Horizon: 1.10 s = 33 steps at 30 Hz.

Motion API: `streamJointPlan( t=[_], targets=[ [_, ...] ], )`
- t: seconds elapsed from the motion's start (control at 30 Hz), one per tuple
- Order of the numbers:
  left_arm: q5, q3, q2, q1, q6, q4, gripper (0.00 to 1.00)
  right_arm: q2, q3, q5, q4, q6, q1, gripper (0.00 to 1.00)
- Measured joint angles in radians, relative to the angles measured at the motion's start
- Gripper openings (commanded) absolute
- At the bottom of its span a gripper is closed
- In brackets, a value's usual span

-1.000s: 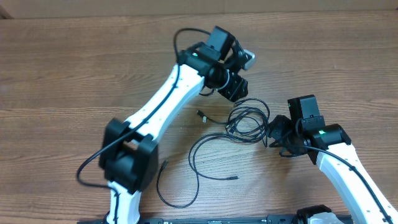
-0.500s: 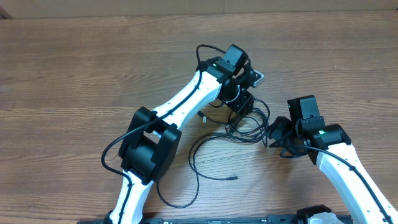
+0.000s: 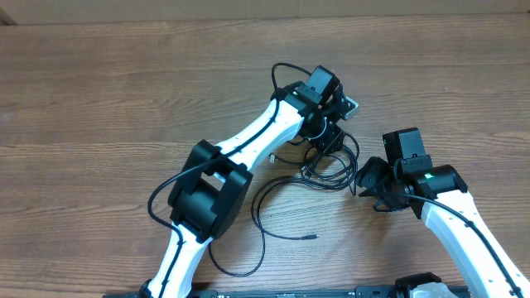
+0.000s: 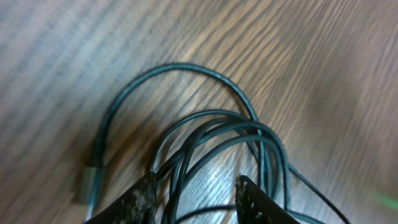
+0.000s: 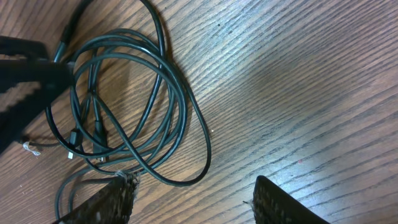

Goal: Untangle cables

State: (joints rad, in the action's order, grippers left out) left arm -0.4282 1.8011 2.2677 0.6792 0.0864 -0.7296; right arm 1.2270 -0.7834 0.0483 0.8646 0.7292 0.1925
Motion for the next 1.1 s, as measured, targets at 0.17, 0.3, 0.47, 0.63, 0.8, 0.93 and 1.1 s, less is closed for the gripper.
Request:
streamJointPlan(
  t=[0.17,0.3,0.47,0.63,0.8,0.93,1.1],
  targets=[
    [0.003,0.000,0.040,0.015,0.000,0.005,0.33,0.000,0.000,0.000,0.001,0.000,0.000,0.59],
    [0.004,0.000,0.043,0.020,0.000,0.005,0.29,0.000,0.000,0.000,0.000,0.000,0.000,0.59],
    [0.007,0.000,0.043,0.021,0.001,-0.005,0.10,0.000,0.000,0.000,0.000,0.000,0.000,0.59],
    [0.007,0.000,0.043,0.022,0.004,-0.014,0.04,0.000,0.000,0.000,0.000,0.000,0.000,0.59],
    [0.005,0.024,0.043,0.015,-0.005,-0.071,0.04,0.000,0.000,0.000,0.000,0.000,0.000,0.60],
    [-0.056,0.114,0.033,-0.016,-0.045,-0.151,0.04,0.000,0.000,0.006,-0.006,0.000,0.000,0.63],
    [-0.253,0.235,-0.042,-0.115,-0.111,-0.199,0.04,0.000,0.000,0.093,-0.113,-0.037,0.000,0.63]
  ],
)
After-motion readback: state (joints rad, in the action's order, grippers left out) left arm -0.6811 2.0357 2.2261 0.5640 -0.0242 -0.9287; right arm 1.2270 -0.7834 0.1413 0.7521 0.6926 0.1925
